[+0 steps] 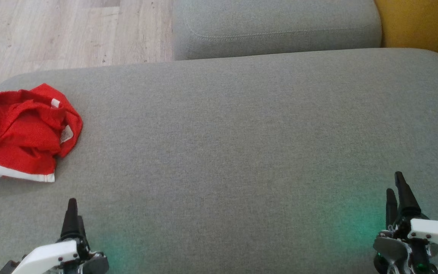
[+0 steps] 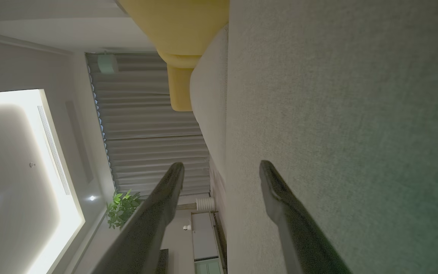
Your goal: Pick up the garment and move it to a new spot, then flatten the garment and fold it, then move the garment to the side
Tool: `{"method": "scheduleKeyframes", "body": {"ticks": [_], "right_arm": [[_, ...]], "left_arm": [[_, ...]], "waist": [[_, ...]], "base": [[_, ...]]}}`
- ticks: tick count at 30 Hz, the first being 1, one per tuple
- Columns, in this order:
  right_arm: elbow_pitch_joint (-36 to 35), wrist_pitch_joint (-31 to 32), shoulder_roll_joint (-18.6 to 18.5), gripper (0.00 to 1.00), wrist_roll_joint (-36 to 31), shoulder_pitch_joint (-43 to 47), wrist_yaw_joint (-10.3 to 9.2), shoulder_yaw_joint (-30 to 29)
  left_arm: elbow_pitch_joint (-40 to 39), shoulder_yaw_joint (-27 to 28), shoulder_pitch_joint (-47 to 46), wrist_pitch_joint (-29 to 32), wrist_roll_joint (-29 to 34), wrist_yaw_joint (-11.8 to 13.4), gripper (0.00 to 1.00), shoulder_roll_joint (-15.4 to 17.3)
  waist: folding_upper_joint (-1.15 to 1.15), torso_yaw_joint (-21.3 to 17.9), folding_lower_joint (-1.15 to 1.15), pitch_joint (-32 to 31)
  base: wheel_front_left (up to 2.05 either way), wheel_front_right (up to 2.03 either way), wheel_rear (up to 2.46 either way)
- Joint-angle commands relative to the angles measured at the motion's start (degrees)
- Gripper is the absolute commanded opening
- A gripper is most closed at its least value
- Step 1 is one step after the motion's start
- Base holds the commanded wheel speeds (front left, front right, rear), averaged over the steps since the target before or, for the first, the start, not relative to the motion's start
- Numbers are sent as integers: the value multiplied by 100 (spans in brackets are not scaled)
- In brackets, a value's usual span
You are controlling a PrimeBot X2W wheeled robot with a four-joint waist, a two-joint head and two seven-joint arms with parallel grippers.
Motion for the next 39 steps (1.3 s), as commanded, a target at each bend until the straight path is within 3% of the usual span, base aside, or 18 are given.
{"method": "scheduleKeyframes", "body": {"ticks": [1, 14, 39], "right_arm": [[-233, -56, -64, 100, -88, -299, 3, 38], [-291, -280, -121, 100, -864, -460, 5, 178], [39, -701, -239, 100, -2988, -922, 10, 535]], "left_arm": [[-206, -2, -259, -51, 98, -4, 100, 62], [-240, -49, -343, -270, 912, -8, 100, 120], [-10, -287, -615, -690, 2866, -17, 100, 350]], "waist": [[0, 0, 0, 1], [0, -15, 0, 22], [0, -65, 0, 52]], "base": [[0, 0, 0], [0, 0, 0], [0, 0, 0]]}}
